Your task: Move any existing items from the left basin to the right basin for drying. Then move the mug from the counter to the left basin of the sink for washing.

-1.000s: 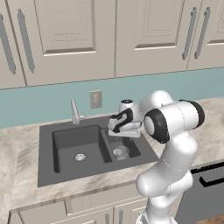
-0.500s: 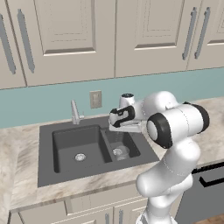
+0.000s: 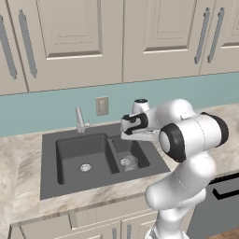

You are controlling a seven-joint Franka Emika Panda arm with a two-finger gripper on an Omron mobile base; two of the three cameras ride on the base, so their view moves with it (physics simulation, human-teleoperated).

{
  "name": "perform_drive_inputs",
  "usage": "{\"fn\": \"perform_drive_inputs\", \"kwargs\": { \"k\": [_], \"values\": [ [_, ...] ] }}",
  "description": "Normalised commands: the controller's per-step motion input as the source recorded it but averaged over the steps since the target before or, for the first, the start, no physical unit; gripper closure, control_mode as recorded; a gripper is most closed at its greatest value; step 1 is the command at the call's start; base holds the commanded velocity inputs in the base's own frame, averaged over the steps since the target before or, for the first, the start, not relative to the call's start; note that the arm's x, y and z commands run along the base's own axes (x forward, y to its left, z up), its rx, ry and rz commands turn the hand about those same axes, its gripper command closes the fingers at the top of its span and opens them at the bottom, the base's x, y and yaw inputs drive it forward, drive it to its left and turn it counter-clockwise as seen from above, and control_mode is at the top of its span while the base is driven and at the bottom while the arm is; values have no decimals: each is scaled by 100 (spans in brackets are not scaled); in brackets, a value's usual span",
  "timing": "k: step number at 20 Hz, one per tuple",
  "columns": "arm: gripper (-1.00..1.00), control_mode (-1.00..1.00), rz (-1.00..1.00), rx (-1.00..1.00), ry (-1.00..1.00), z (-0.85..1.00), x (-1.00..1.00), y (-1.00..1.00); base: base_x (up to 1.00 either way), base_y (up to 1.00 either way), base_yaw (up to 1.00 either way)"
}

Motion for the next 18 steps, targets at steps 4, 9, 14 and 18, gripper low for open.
{"fn": "perform_drive_inputs", "kwargs": {
  "k": [4,9,14,18],
  "values": [
    [-100,-100,0,0,0,5,-22,-28,0,0,0],
    [-100,-100,0,0,0,12,-27,-28,0,0,0],
    [-100,-100,0,0,0,9,-29,-26,0,0,0],
    [-100,-100,0,0,0,6,-30,-28,0,0,0]
  ]
}}
